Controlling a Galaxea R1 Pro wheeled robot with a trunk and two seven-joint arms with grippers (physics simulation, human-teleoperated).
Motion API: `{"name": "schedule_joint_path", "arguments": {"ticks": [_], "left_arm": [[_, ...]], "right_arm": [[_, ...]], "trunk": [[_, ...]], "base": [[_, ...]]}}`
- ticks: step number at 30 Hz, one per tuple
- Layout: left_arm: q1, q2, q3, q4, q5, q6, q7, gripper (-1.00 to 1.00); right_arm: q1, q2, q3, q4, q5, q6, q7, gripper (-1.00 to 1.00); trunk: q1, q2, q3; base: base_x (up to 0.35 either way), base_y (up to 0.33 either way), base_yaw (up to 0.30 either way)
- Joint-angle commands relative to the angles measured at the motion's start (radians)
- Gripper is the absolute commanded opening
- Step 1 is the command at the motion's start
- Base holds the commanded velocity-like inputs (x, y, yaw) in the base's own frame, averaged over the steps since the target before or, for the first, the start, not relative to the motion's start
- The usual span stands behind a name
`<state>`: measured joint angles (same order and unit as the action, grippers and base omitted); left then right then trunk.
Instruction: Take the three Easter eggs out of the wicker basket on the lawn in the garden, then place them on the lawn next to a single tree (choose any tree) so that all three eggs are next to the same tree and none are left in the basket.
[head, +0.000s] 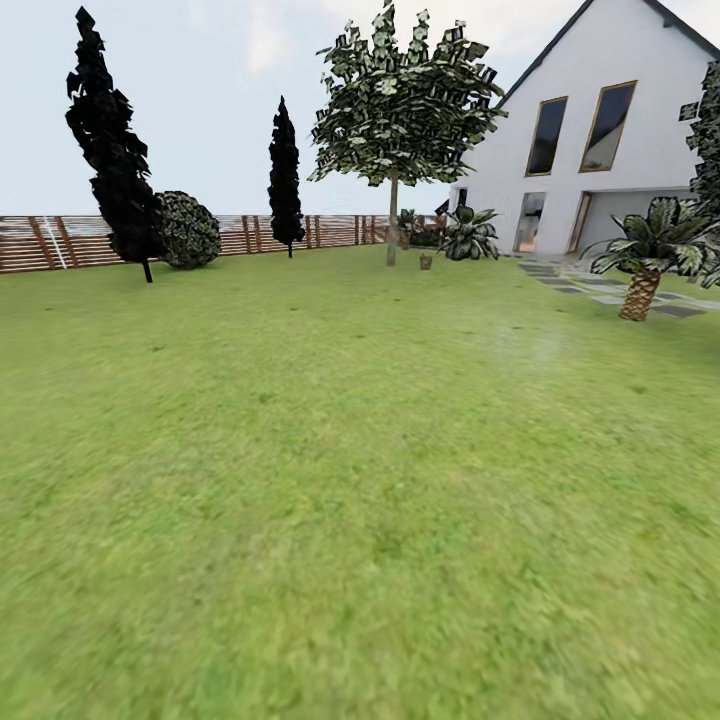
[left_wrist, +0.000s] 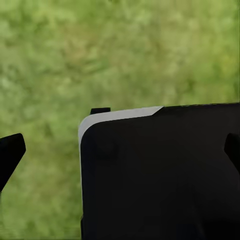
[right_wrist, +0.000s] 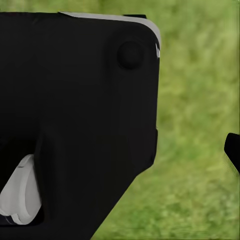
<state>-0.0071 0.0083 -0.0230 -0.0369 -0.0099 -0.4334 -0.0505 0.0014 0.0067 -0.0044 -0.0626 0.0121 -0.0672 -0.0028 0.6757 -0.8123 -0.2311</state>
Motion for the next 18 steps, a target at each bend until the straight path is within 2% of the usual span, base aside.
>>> {"name": "schedule_joint_path", "arguments": {"ticks": [1,18], "left_arm": [[-0.001,0.0,-0.002,0.001,-0.001,-0.003,-0.002,1.0],[-0.001,0.001,-0.002,0.0,-0.001,-0.004,-0.002,1.0]], "right_arm": [[0.0,0.0,-0.001,-0.002,0.001,-0.002,0.0,1.0],[0.0,0.0,-0.001,0.007,-0.004,-0.001,0.0,1.0]], "trunk": [[0.0,-0.001,-0.001],[0.0,-0.001,-0.001]], "base": [[0.185,0.0,0.0],[0.18,0.0,0.0]]}}
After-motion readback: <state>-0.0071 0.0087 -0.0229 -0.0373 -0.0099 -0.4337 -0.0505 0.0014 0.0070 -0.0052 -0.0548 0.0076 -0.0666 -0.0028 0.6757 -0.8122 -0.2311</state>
